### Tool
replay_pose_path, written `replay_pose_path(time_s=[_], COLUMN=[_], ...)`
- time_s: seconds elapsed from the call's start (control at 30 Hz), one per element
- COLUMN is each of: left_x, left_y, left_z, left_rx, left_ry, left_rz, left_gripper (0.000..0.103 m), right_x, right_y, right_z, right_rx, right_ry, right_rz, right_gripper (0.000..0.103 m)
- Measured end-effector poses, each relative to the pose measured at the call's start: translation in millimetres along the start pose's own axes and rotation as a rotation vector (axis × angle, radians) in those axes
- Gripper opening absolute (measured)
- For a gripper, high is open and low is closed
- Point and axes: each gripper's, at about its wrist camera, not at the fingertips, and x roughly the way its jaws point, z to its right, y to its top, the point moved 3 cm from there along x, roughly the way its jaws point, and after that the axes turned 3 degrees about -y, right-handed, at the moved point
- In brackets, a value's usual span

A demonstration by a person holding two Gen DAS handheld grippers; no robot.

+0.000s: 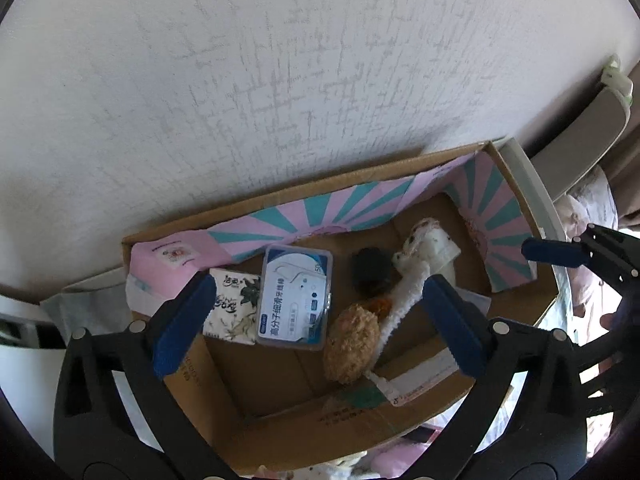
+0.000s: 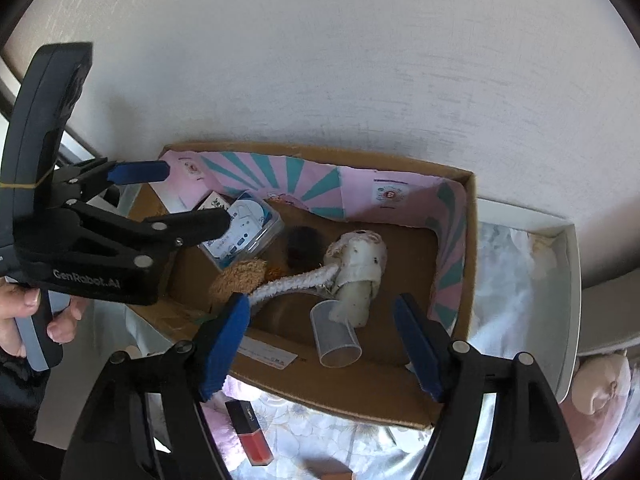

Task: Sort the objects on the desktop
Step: 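Carry lens cap and measuring cup into the cardboard box and release, then withdraw both grippers from the box toward the items on the bed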

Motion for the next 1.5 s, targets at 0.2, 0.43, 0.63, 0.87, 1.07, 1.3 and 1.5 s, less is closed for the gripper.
replay_pose_path(time_s=[0.2, 0.43, 0.63, 0.87, 1.07, 1.3, 1.5], left_x=[-7.6, -32.1, -53.9, -76.6, -94.8, -119.0, -117.6], left_y=[-8.4, -12.8, -21.1, -29.3, -40.6, -61.8, -98.1], left_z=[-2.5, -7.5, -22.0, -27.5, -24.9, -21.2, -24.3], left_rx=[0.008, -0.020, -0.060, -0.064, -0.063, -0.060, -0.086], left_ry=[0.008, 0.060, 0.051, 0.072, 0.101, 0.098, 0.056], left_rz=[0.012, 0.045, 0.080, 0.119, 0.149, 0.191, 0.172], left_gripper=[0.103, 0.103, 0.103, 0.103, 0.103, 0.103, 0.103], right_x=[-10.0, -27.6, -43.3, -56.7, -78.3, -95.9, -93.4], right_y=[-4.2, -6.7, -10.8, -12.5, -19.5, -41.3, -70.4], right_z=[1.4, -2.6, -16.5, -22.1, -26.4, -21.4, -15.4], right_rx=[-0.004, -0.010, -0.065, -0.086, -0.100, -0.074, -0.056], right_ry=[-0.034, -0.038, -0.074, -0.119, -0.133, -0.128, -0.100], right_rz=[0.009, 0.052, 0.084, 0.124, 0.180, 0.209, 0.193], right_gripper=[0.071, 0.071, 0.071, 0.071, 0.071, 0.071, 0.071])
